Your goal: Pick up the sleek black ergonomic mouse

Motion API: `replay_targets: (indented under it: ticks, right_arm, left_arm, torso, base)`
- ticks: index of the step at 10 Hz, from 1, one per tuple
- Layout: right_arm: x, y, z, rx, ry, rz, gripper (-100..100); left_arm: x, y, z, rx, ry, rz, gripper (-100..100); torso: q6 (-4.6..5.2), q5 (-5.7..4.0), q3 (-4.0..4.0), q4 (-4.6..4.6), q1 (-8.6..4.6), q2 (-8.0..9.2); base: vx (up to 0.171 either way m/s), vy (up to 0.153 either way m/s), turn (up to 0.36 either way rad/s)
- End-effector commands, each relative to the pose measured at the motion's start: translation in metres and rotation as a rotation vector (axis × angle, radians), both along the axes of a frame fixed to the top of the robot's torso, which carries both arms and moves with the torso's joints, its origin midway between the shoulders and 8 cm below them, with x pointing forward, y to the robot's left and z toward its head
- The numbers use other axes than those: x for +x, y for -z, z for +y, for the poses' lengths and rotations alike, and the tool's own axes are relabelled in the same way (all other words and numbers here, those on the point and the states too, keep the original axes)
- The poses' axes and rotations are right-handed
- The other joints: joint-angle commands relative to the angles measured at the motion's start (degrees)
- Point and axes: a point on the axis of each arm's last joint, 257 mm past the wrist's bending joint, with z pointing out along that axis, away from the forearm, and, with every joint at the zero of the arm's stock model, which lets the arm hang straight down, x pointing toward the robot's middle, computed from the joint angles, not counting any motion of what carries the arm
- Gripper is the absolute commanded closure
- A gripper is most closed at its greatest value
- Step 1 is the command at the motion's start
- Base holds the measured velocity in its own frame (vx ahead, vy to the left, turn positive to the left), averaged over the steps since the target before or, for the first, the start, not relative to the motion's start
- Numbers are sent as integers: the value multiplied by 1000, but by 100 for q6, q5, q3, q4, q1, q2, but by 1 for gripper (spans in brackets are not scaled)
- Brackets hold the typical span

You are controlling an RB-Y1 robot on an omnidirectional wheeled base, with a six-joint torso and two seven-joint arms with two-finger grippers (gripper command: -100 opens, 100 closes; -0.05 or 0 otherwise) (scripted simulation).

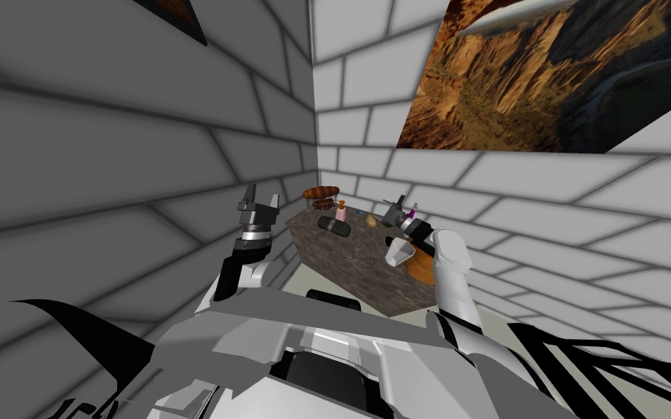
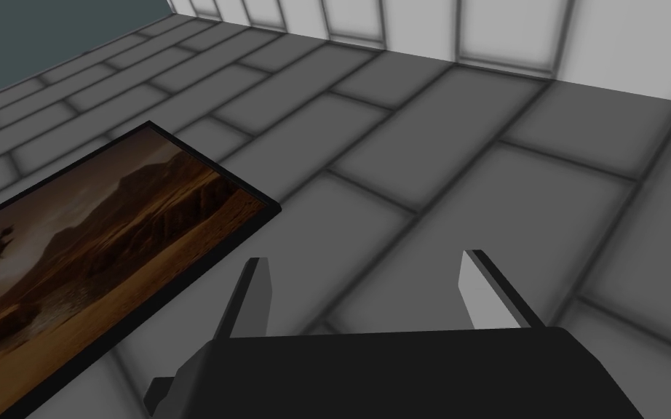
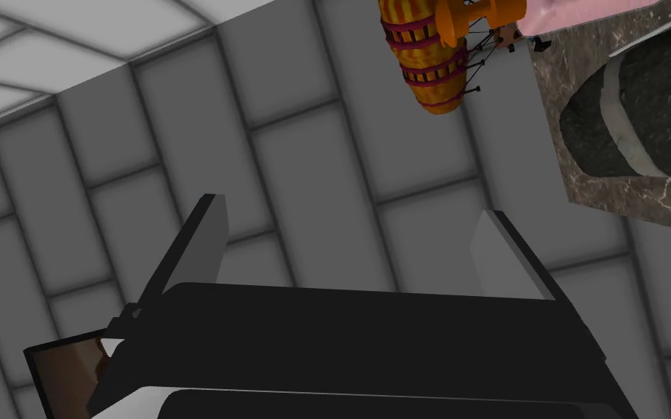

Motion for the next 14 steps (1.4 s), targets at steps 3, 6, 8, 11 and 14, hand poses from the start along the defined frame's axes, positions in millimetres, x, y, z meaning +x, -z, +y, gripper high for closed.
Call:
replay_targets:
  ticks: [3, 6, 8, 11, 14]
  right_arm:
    - [18, 18, -9, -165, 5, 11, -100]
    - [29, 32, -19, -279, 13, 29, -100]
    - [33, 45, -28, -324, 38, 51, -100]
    - [42, 58, -41, -436, 44, 75, -100]
    - [53, 70, -63, -608, 31, 102, -100]
  left_arm:
    - [0, 0, 0, 0, 0, 0, 0]
    - [0, 0, 0, 0, 0, 0, 0]
    - [0, 0, 0, 0, 0, 0, 0]
    - [0, 0, 0, 0, 0, 0, 0]
    - [0, 0, 0, 0, 0, 0, 0]
  torso:
    - [3, -1, 0, 0, 0, 0]
    - [4, -1, 0, 0, 0, 1]
    - [3, -1, 0, -1, 0, 0]
    - [3, -1, -1, -1, 0, -1]
    - [4, -1, 0, -1, 0, 0]
  base:
    - [-6, -13, 32]
    - [-5, -13, 38]
    - [-4, -10, 19]
    - [-2, -10, 39]
    - [-3, -11, 67]
